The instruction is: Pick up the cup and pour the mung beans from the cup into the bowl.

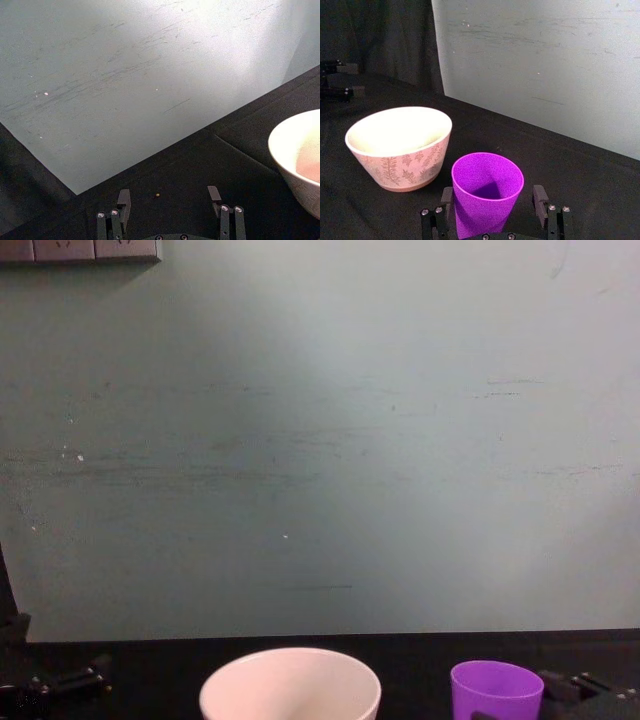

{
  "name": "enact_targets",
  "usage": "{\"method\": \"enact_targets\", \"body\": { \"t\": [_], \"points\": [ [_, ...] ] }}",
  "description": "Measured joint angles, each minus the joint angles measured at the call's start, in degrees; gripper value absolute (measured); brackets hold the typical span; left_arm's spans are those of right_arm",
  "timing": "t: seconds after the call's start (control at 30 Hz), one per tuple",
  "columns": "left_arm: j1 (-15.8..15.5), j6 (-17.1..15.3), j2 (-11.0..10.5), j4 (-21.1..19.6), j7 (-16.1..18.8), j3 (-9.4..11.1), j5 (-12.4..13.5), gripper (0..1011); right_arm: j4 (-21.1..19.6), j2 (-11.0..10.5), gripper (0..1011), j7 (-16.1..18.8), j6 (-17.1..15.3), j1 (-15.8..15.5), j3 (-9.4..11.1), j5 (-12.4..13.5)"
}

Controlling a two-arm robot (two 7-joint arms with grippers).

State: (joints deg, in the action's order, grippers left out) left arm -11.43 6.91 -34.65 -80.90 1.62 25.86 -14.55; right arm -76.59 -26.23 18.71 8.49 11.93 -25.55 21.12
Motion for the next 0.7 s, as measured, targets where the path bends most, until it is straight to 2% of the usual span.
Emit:
{"method": "enact_targets", "body": {
  "t": [0.43,0.7],
  "points": [
    [0.0,0.0,0.0,0.0,0.0,0.0,0.0,1000,6.35,4.3,1003,3.89,0.69,3.38,0.45,0.35],
    [0.0,0.0,0.0,0.0,0.0,0.0,0.0,1000,8.08,5.49,1003,4.92,0.8,4.47,0.85,-0.47]
  ]
}}
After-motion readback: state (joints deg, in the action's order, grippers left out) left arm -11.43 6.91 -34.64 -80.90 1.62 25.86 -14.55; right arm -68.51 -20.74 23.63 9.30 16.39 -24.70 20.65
